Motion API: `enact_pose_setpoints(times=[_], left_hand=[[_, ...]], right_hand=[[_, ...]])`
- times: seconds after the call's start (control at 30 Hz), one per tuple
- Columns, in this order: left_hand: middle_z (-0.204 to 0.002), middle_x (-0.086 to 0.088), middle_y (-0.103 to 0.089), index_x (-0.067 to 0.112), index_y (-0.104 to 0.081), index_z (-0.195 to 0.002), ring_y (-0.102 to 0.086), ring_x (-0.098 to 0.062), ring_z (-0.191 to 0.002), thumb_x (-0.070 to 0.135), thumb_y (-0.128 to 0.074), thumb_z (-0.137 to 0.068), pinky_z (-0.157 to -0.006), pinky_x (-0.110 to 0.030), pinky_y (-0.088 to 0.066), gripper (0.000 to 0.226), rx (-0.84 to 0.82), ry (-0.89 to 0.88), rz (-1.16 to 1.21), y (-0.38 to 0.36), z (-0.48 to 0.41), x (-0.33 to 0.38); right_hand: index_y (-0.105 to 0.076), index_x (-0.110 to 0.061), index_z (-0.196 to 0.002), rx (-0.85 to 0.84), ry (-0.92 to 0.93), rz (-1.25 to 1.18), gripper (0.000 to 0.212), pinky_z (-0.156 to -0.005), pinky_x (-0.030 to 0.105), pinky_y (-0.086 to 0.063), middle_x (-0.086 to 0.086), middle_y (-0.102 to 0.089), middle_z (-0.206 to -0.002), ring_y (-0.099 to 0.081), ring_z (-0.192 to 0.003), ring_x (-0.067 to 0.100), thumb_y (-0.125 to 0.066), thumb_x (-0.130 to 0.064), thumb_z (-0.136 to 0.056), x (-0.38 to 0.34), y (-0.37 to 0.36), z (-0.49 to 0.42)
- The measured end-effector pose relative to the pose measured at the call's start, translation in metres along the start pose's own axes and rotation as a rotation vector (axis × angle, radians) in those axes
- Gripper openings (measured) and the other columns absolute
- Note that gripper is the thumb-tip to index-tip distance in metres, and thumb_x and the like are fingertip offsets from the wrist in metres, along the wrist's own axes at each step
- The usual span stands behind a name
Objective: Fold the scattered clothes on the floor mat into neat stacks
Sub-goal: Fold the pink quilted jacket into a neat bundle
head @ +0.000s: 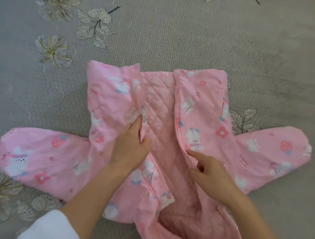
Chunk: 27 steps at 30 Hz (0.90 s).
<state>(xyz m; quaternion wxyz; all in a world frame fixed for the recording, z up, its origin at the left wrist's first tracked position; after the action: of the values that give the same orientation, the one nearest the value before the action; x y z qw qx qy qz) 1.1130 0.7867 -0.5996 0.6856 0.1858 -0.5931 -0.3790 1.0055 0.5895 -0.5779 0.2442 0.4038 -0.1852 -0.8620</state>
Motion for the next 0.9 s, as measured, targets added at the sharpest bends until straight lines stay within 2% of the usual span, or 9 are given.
enact_pose_setpoints(times=[0.13,0.23,0.3,0.37,0.43,0.57,0.7,0.8,0.9], left_hand=[[-0.096,0.012,-0.042,0.026,-0.039,-0.144,-0.049,-0.013,-0.094,0.034,-0.051,-0.088,-0.081,-0.021,-0.037,0.057,-0.138,-0.174,-0.015,-0.034,0.017,0.011],[-0.121,-0.001,-0.036,0.027,-0.025,-0.15,-0.039,-0.021,-0.117,0.043,-0.04,-0.098,-0.106,-0.035,-0.03,0.056,-0.27,-0.123,-0.178,-0.061,0.032,-0.008],[-0.128,-0.006,-0.031,0.025,-0.019,-0.151,-0.03,-0.023,-0.121,0.043,-0.038,-0.099,-0.108,-0.027,-0.019,0.059,-0.242,-0.146,-0.145,-0.066,0.042,-0.008],[-0.141,-0.006,-0.02,0.028,-0.009,-0.152,-0.019,-0.019,-0.131,0.051,-0.03,-0.096,-0.11,-0.027,-0.014,0.064,-0.255,-0.183,-0.121,-0.07,0.055,-0.004],[-0.156,0.001,0.01,0.038,0.009,-0.149,0.009,-0.016,-0.143,0.064,-0.017,-0.089,-0.116,-0.034,0.001,0.07,-0.315,-0.229,-0.186,-0.078,0.072,0.0],[-0.142,0.003,0.048,0.045,0.029,-0.138,0.047,-0.022,-0.13,0.079,-0.021,-0.082,-0.104,-0.035,0.03,0.082,-0.404,-0.115,-0.28,-0.103,0.083,0.001],[-0.137,-0.003,0.056,0.042,0.036,-0.137,0.052,-0.03,-0.125,0.074,-0.048,-0.066,-0.096,-0.04,0.039,0.114,-0.456,-0.08,-0.443,-0.119,0.08,-0.003],[-0.137,-0.004,0.055,0.041,0.037,-0.136,0.053,-0.031,-0.124,0.069,-0.055,-0.065,-0.092,-0.038,0.042,0.119,-0.499,-0.084,-0.475,-0.119,0.08,-0.004],[-0.136,-0.004,0.056,0.042,0.039,-0.134,0.053,-0.031,-0.123,0.068,-0.055,-0.068,-0.091,-0.037,0.043,0.117,-0.513,-0.077,-0.484,-0.117,0.079,-0.003]], right_hand=[[-0.054,-0.043,-0.128,-0.115,0.059,-0.06,0.056,-0.056,0.015,-0.036,-0.014,-0.046,-0.055,-0.042,-0.052,0.0,-0.058,-0.025,-0.075,0.009,-0.019,-0.006],[-0.055,-0.03,-0.123,-0.361,-0.024,-0.232,0.048,-0.073,0.026,-0.046,-0.01,-0.058,-0.078,-0.051,-0.067,0.001,-0.061,-0.007,-0.081,0.015,-0.048,-0.002],[-0.055,-0.04,-0.109,-0.392,-0.037,-0.385,0.05,-0.071,0.024,-0.048,-0.007,-0.062,-0.082,-0.054,-0.071,0.004,-0.057,0.002,-0.081,0.019,-0.055,0.0],[-0.064,-0.031,-0.107,-0.201,-0.076,-0.574,0.048,-0.062,0.019,-0.048,-0.005,-0.067,-0.08,-0.059,-0.069,0.005,-0.053,0.009,-0.083,0.028,-0.04,-0.003],[-0.069,-0.016,-0.096,0.234,-0.152,-0.693,0.034,-0.055,0.018,-0.048,-0.001,-0.068,-0.07,-0.061,-0.06,0.007,-0.051,0.01,-0.084,0.053,-0.005,-0.002],[-0.053,-0.013,-0.098,1.081,-0.508,-0.658,0.022,-0.064,0.029,-0.045,0.002,-0.056,-0.085,-0.054,-0.071,0.017,-0.064,-0.007,-0.08,0.124,0.052,0.033],[-0.058,0.001,-0.113,0.981,-0.735,-1.066,0.049,-0.077,0.04,-0.056,0.013,-0.065,-0.109,-0.065,-0.091,0.027,-0.078,-0.015,-0.072,0.165,0.054,0.033],[-0.066,-0.011,-0.098,0.959,-0.548,-1.224,0.026,-0.067,0.031,-0.055,0.009,-0.07,-0.109,-0.067,-0.082,0.019,-0.07,-0.003,-0.074,0.154,0.069,0.031],[-0.066,-0.019,-0.096,1.144,-0.236,-0.933,0.027,-0.069,0.024,-0.05,-0.006,-0.069,-0.093,-0.063,-0.079,0.007,-0.064,-0.006,-0.072,0.115,0.088,0.038]])
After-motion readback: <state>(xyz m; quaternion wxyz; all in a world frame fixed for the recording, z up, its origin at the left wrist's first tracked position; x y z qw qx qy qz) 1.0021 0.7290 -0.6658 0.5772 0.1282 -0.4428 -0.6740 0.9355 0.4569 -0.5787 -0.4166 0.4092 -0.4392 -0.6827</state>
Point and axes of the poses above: each hand's wrist, its own z-axis away from the middle knuckle, its own y-axis out of the back of the hand, x = y × z, the point moved 4 cm from there along -z, towards the middle knuckle
